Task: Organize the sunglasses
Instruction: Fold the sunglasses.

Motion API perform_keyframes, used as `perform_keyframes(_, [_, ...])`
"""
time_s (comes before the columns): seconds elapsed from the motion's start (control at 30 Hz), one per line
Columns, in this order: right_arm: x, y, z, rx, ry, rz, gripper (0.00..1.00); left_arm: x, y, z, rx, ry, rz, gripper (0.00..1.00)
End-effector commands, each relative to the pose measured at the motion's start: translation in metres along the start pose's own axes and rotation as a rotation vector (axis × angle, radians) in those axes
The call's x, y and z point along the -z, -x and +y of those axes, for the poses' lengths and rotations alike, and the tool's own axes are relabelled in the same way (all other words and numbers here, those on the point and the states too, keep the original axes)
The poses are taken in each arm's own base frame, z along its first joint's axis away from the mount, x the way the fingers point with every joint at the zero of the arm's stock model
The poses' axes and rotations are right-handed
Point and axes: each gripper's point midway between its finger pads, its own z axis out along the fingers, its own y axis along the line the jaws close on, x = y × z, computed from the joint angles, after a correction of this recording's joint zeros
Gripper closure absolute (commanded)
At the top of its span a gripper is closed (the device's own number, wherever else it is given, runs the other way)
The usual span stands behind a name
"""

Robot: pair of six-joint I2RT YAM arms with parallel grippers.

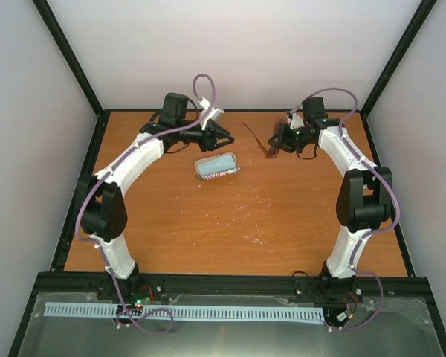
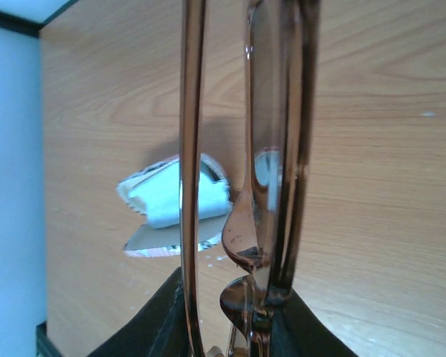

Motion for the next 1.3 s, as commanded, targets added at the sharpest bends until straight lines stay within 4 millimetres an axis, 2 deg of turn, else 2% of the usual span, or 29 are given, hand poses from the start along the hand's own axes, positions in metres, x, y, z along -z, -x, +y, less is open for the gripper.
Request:
perform_keyframes(0.0, [-0.001,0.000,0.049,0.098,0.180,0.011,0.76,0.005,0.028,-0.069,-0.123,-0.169,-0.081,0.63])
perform_keyframes(0.27, [0.002,-0.029,0.094,0.190,0.308,0.076,0.76,-0.006,0.036,-0.058,-0.120,-0.155,-0.107,0.62])
perform_keyframes(0.33, [0.009,-0.035,0.102,0.196,0.348,0.079,0.76,-0.011,0.038,-0.053,-0.120,-0.155,-0.114,0.62])
perform_keyframes(0.5, [0.029,-0.060,0.136,0.251,0.467,0.120,0.74,-0.024,0.039,-0.037,-0.133,-0.145,-0.138,0.61])
perform_keyframes(0.67, [0.049,-0.076,0.154,0.271,0.567,0.165,0.71,-0.037,0.034,-0.021,-0.123,-0.136,-0.139,0.61])
perform_keyframes(0.83, [0.047,-0.088,0.148,0.260,0.568,0.216,0.69,-0.040,0.038,-0.011,-0.132,-0.102,-0.141,0.60])
perform_keyframes(0.97, [0.028,-0.084,0.123,0.221,0.480,0.203,0.70,-0.027,0.038,0.004,-0.113,-0.043,-0.129,0.58])
perform_keyframes(1.03, [0.017,-0.077,0.109,0.183,0.462,0.186,0.70,-0.009,0.039,0.021,-0.078,-0.003,-0.139,0.58])
perform_keyframes(1.13, [-0.003,-0.075,0.095,0.132,0.450,0.197,0.72,0.022,0.025,0.058,0.008,0.084,-0.122,0.59])
perform_keyframes(1.27, [-0.021,-0.066,0.089,0.099,0.458,0.202,0.73,0.048,-0.005,0.108,0.004,0.236,-0.059,0.73])
